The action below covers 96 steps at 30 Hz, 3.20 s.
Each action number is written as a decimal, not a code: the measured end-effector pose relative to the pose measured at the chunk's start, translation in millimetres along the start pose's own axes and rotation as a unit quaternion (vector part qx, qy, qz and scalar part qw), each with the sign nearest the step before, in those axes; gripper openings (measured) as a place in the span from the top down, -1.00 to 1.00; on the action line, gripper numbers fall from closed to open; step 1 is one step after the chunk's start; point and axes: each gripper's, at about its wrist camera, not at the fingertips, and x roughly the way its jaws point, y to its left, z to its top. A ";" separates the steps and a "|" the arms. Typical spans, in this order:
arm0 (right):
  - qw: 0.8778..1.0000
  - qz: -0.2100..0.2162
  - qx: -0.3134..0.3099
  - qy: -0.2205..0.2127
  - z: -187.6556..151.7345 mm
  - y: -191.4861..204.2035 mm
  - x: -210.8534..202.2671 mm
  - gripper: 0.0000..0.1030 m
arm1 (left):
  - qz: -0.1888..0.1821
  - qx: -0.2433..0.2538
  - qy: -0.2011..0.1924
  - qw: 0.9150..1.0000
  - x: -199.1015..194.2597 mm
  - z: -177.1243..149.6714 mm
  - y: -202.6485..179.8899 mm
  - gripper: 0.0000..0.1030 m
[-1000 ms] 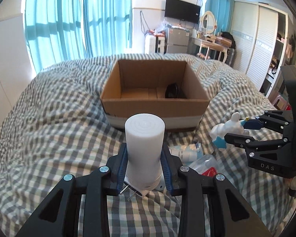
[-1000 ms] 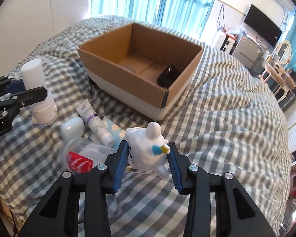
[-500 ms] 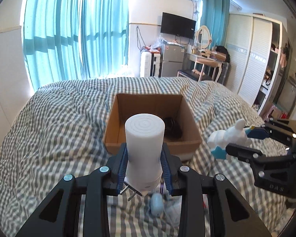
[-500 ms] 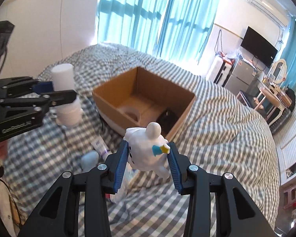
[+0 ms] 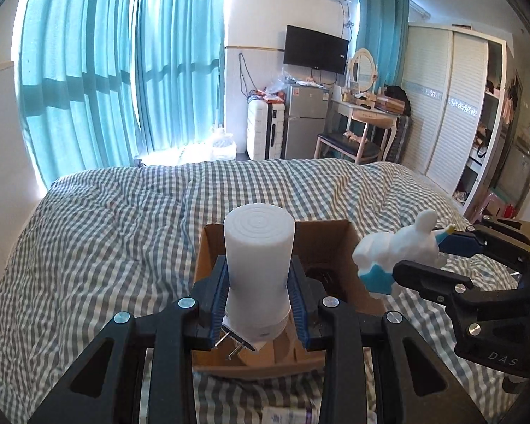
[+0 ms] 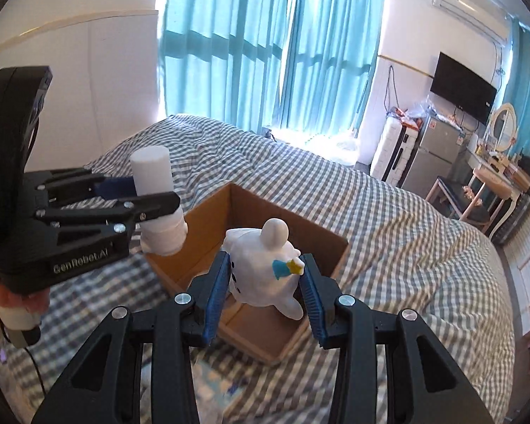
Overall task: Organize objects
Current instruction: 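Place cylinder and plush toy into the box and open both grippers, then grasp the clear floss-pick container with the right gripper and lift it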
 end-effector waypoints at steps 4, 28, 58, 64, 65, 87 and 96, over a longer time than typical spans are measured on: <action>1.000 0.008 0.018 0.017 10.9 -14.3 39.4 0.23 | -0.006 -0.002 0.022 1.000 39.6 2.1 6.2 0.37; 0.993 0.042 0.075 0.080 -5.9 -47.3 141.6 0.22 | -0.031 0.001 0.089 0.996 139.8 -22.1 20.3 0.34; 0.998 -0.023 0.052 0.019 -61.2 -2.4 -55.1 -0.59 | 0.077 -0.005 0.039 0.996 -49.4 -72.4 12.7 -0.91; 0.995 0.009 0.056 0.083 -111.3 21.4 -24.0 -0.59 | 0.101 -0.022 0.062 0.993 -53.0 -123.0 4.0 -0.91; 0.994 0.014 0.056 0.094 -118.5 23.8 -17.5 -0.59 | 0.102 -0.018 0.067 0.992 -52.1 -131.2 1.1 -0.91; 0.960 0.147 0.049 0.235 -190.3 57.6 56.4 -0.74 | 0.096 -0.014 0.134 0.986 -29.6 -183.4 -2.7 -0.91; 0.968 0.124 0.022 0.217 -192.8 71.2 36.9 -0.66 | 0.095 -0.015 0.132 0.987 -30.5 -183.8 -1.5 -0.91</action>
